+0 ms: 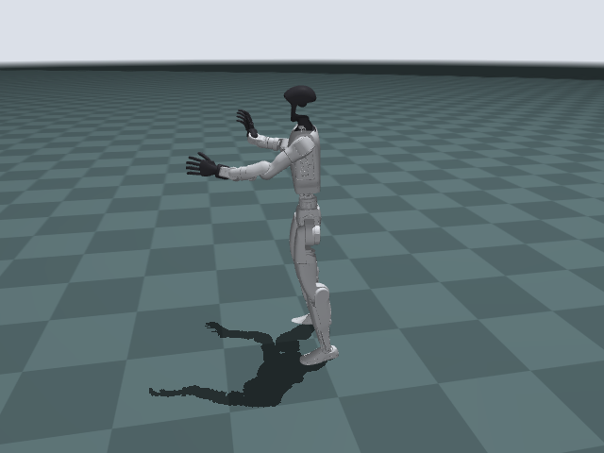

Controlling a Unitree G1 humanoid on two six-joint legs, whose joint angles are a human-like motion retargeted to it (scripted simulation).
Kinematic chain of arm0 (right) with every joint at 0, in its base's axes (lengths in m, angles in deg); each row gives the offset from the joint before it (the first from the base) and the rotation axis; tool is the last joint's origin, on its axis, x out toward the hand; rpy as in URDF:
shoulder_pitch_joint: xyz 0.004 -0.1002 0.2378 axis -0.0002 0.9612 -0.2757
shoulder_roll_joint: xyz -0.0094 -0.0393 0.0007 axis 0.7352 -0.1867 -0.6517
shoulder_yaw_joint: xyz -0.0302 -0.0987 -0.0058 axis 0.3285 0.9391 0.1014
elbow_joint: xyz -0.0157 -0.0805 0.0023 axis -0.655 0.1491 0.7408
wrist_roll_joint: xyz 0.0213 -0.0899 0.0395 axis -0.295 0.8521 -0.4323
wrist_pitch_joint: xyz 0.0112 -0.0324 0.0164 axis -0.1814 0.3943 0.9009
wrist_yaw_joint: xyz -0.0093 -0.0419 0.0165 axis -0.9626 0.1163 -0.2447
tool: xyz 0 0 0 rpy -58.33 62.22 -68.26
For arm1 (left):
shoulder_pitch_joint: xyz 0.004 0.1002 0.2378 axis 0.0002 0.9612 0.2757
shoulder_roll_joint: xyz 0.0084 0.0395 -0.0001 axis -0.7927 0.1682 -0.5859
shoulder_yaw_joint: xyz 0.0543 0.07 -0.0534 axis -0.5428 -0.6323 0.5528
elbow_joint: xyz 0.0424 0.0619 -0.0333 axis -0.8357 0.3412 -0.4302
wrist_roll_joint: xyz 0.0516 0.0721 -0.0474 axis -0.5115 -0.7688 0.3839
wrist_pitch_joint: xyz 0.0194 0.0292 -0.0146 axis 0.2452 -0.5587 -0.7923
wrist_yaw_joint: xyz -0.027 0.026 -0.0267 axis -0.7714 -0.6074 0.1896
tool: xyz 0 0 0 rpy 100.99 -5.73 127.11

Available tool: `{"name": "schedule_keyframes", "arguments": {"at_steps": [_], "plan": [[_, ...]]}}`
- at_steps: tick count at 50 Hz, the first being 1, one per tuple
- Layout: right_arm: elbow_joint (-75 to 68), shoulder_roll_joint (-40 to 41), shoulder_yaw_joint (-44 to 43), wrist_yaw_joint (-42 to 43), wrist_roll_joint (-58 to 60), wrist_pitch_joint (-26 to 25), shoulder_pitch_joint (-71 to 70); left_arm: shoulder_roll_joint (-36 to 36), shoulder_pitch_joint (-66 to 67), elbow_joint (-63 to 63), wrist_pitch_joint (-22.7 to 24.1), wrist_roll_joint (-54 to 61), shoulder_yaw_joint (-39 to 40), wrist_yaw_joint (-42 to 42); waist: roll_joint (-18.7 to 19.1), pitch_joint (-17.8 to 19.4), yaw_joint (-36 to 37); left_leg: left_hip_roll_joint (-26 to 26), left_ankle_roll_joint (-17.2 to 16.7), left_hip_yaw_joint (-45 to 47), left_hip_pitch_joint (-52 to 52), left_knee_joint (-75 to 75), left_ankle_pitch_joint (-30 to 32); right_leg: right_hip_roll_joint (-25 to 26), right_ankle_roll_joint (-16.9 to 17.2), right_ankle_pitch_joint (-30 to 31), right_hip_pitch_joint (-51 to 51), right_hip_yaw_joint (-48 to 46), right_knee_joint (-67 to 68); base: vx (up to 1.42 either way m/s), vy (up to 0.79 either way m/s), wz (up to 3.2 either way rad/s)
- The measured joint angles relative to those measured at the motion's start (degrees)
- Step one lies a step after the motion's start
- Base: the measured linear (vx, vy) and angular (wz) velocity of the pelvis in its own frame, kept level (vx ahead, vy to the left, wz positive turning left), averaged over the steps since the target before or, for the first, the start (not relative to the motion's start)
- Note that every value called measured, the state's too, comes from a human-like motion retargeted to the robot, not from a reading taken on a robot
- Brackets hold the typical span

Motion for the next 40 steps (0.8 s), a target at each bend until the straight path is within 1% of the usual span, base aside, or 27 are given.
{"name": "schedule_keyframes", "arguments": {"at_steps": [3,5,8,12,15,20,27,33,40], "plan": [[3.23,-6.44,10.78,-2.18,10.69,-4.28,-9.89,-0.39,-0.71,1.72,0.75,0.85,-0.73,-0.06,-0.94,0.0,0.94,0.85,-0.35,1.84,0.49,-0.14,-0.04,1.13,0.01,0.54,-0.7,1.57,-0.08,-0.03,-0.05,-0.53],[4.31,-9.73,20.28,-4.14,18.71,-7.22,-19.14,-0.88,-1.3,2.78,1.34,1.21,-0.62,0.03,-1.37,0.29,1.37,1.45,-0.63,3.07,0.87,-0.24,-0.06,1.94,0.01,0.85,-1.14,2.62,-0.04,-0.03,-0.06,-0.53],[5.55,-12.21,34.45,-8.09,30.1,-10.0,-32.7,-1.31,-1.28,3.21,2.36,1.75,-0.56,0.51,-2.23,0.44,2.27,2.34,-1.08,4.69,1.33,-0.39,-0.03,3.15,0.01,1.35,-1.7,3.92,-0.12,-0.03,-0.06,-0.47],[5.12,-10.91,50.37,-12.34,43.02,-11.99,-48.69,-1.26,-0.64,2.21,3.92,2.43,-0.19,1.74,-3.32,0.67,3.78,3.36,-1.56,6.36,1.75,-0.58,0.07,4.55,0.01,2.0,-2.31,5.21,-0.29,-0.03,-0.06,-0.36],[3.51,-7.78,57.74,-13.6,49.79,-12.92,-55.93,-0.7,0.23,0.54,5.1,2.64,-0.26,2.76,-4.15,0.76,5.29,3.92,-1.79,7.19,1.89,-0.7,0.16,5.33,0.01,2.47,-2.61,5.83,-0.52,-0.02,-0.05,-0.23],[-3.33,-0.69,66.85,-13.66,57.95,-14.34,-63.72,-0.02,0.89,-2.15,6.51,1.77,-0.96,4.52,-4.87,1.55,7.53,4.33,-1.9,7.52,1.86,-0.94,0.4,5.88,0.01,2.87,-2.87,5.97,-0.64,0.0,0.0,0.0],[-12.27,6.25,75.97,-13.78,66.18,-14.99,-68.15,0.47,0.7,-2.06,7.24,-0.94,-4.81,5.58,-5.43,1.74,10.1,4.23,-1.94,6.68,1.25,-1.05,0.63,5.63,0.01,3.03,-2.84,5.08,-0.96,0.0,0.0,0.03],[-17.64,10.0,80.54,-12.27,68.24,-16.57,-70.73,1.16,-0.35,-0.81,7.56,0.21,-7.06,6.42,-5.18,1.68,10.74,3.53,-1.88,5.32,0.72,-1.0,0.66,4.6,0.01,2.65,-2.51,3.84,-0.9,0.01,0.03,0.21],[-18.55,11.46,84.21,-11.38,69.14,-17.58,-73.4,2.21,-1.05,-1.11,8.03,7.18,-6.65,8.33,-4.55,1.33,10.52,2.59,-1.84,3.97,0.52,-0.86,0.49,3.3,0.01,1.98,-1.9,2.64,-0.64,0.01,0.02,0.11]]}}
